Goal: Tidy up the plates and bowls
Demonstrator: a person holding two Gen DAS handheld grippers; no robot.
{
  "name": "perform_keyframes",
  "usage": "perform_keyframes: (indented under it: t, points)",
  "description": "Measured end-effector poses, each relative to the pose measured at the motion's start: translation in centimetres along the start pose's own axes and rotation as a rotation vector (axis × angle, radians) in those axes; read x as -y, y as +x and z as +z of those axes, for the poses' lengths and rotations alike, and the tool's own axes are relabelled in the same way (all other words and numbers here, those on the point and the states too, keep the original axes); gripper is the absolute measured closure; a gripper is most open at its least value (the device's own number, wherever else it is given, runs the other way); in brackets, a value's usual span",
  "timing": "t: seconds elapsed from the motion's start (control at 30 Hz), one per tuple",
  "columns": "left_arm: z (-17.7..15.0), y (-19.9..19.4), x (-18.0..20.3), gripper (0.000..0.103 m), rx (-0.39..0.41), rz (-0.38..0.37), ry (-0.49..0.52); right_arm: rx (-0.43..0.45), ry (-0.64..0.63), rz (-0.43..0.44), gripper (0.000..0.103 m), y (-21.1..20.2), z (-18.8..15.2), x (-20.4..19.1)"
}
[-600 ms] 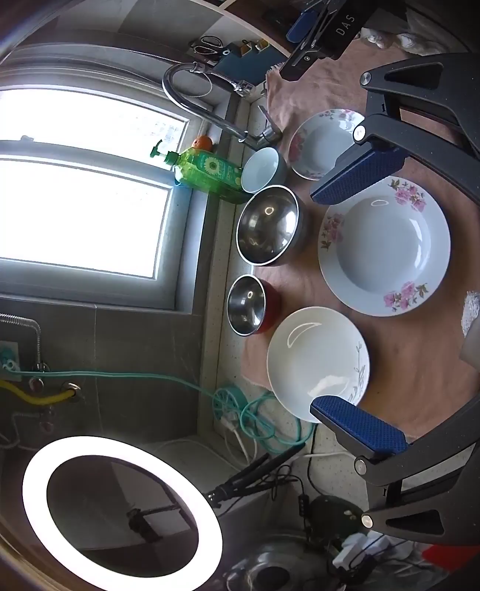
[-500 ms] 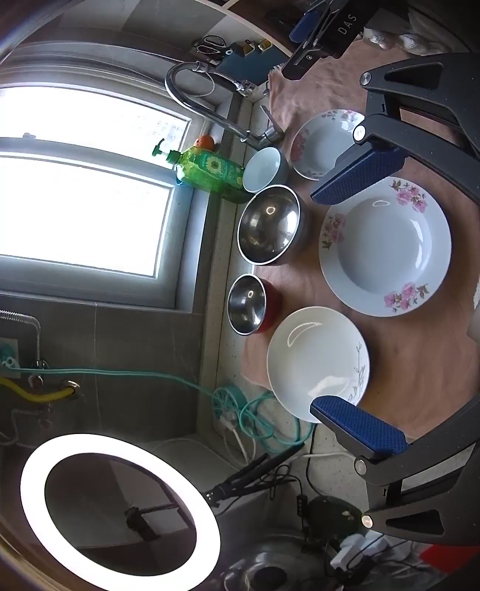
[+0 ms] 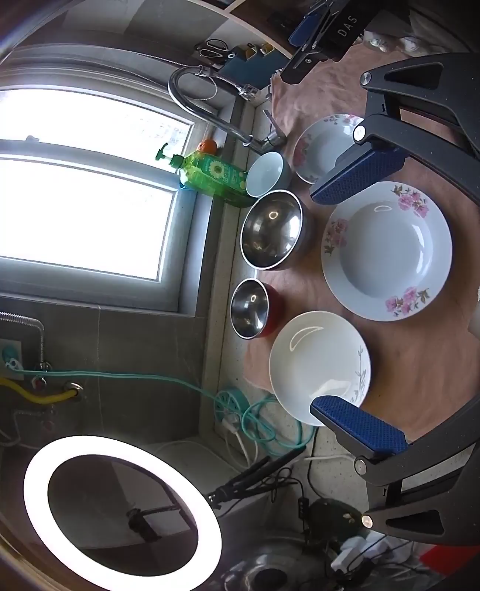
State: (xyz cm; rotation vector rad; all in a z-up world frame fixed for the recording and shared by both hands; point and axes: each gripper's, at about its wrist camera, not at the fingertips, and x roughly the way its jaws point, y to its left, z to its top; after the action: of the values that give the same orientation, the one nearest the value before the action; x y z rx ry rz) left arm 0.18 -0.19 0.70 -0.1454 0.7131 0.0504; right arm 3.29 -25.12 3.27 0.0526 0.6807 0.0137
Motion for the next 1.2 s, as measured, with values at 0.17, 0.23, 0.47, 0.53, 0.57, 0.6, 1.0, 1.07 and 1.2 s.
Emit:
perform_keyframes:
  t: [0.17,0.23,0.47,0.53,0.57,0.6,1.0,1.07,1.2]
  points:
    - [-0.32,-0.02,0.05,0.0,0.001,-0.002,0.0,-0.001,0.001,0.001,0.0,0.06,-0.09,0.08]
    - [-0.28,0.04,0.03,0.0,-0.001,-0.001,0.0,-0.001,0.001,0.0,0.0,0.08,-0.1,0.09]
    - [-0.33,0.21,-0.02,0.0,-0.007,-0.006,0.005,-0.009,0.008,-0.002,0.0,0.37,-0.29,0.18]
    - [-0.35,0.3,0.03,0.0,-0.008,-0.008,0.006,-0.011,0.011,-0.002,0.0,0.39,-0.38,0.18]
    - [-0.35,0.34,0.05,0.0,-0.009,-0.009,0.008,-0.012,0.012,-0.004,0.0,0.42,-0.41,0.2]
    - [-0.36,0.35,0.06,0.0,-0.009,-0.009,0.009,-0.013,0.013,-0.005,0.0,0.44,-0.44,0.23]
    - [-0.48,0.53,0.23,0.0,-0.014,-0.012,0.014,-0.016,0.014,-0.005,0.0,0.52,-0.47,0.18]
    - [-0.49,0.53,0.24,0.0,-0.013,-0.011,0.013,-0.017,0.015,-0.003,0.0,0.53,-0.48,0.2]
    - [-0.51,0.53,0.25,0.0,-0.014,-0.012,0.014,-0.02,0.015,-0.001,0.0,0.6,-0.54,0.15]
